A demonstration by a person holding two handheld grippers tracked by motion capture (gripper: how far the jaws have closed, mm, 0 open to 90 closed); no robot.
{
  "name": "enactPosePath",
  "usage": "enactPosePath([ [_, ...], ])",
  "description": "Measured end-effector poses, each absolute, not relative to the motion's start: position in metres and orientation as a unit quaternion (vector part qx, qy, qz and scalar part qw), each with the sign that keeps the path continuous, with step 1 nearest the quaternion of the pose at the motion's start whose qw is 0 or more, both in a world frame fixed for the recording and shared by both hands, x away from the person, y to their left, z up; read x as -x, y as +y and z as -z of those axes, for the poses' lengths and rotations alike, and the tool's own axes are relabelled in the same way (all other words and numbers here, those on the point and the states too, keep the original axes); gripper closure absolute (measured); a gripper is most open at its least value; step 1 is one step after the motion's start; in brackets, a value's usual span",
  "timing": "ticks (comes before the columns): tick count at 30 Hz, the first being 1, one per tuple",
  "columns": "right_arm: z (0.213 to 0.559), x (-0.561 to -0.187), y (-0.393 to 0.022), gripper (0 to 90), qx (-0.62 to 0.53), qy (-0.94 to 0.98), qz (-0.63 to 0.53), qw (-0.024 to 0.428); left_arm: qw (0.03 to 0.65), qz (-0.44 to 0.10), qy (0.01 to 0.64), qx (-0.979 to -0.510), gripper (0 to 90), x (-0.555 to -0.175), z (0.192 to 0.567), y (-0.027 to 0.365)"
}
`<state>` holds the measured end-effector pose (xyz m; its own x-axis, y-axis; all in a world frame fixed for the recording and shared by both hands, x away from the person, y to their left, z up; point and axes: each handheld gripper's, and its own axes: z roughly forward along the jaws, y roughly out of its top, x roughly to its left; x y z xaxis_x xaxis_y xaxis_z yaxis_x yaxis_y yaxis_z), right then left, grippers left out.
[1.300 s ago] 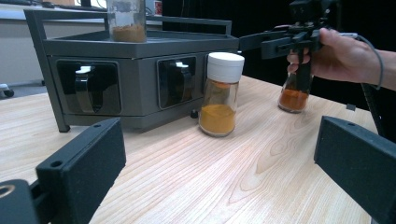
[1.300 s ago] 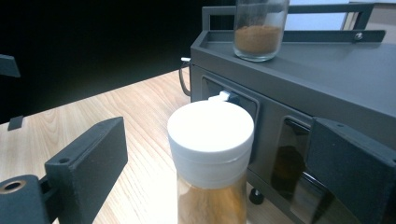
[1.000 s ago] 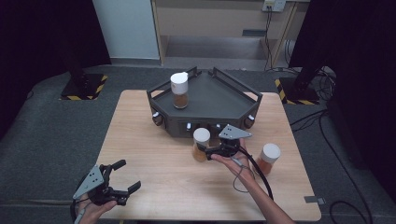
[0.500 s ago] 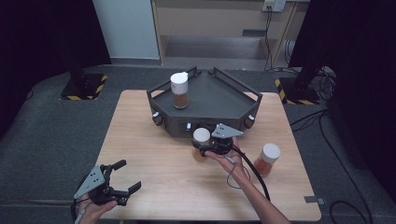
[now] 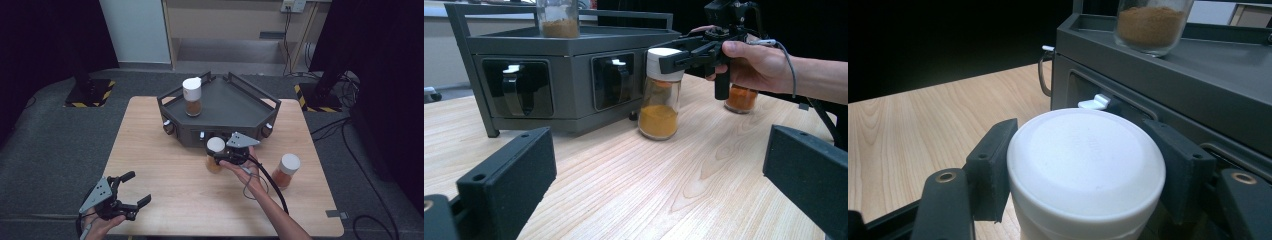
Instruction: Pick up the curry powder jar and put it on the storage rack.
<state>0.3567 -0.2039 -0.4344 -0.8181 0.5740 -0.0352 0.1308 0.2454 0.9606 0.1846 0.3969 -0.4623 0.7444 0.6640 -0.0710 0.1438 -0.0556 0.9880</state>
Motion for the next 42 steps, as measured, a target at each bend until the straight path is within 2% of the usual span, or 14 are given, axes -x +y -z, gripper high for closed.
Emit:
enactPosePath([
  [12, 0.422, -0.359, -0.210, 34.0, -0.215, 0.776, -0.564, 0.184, 0.623, -0.206, 0.289, -0.697, 0.0, -0.185, 0.462, 0.397],
  [22, 0.390, -0.367, -0.214, 34.0, -0.172, 0.786, -0.570, 0.164, 0.624, -0.206, 0.290, -0.696, 0.0, -0.185, 0.463, 0.397],
  [32, 0.355, -0.381, -0.221, 34.0, -0.141, 0.792, -0.582, 0.120, 0.623, -0.205, 0.291, -0.696, 0.0, -0.185, 0.462, 0.396],
  [42, 0.323, -0.390, -0.226, 34.1, -0.139, 0.792, -0.583, 0.115, 0.624, -0.205, 0.291, -0.696, 0.0, -0.186, 0.463, 0.397],
])
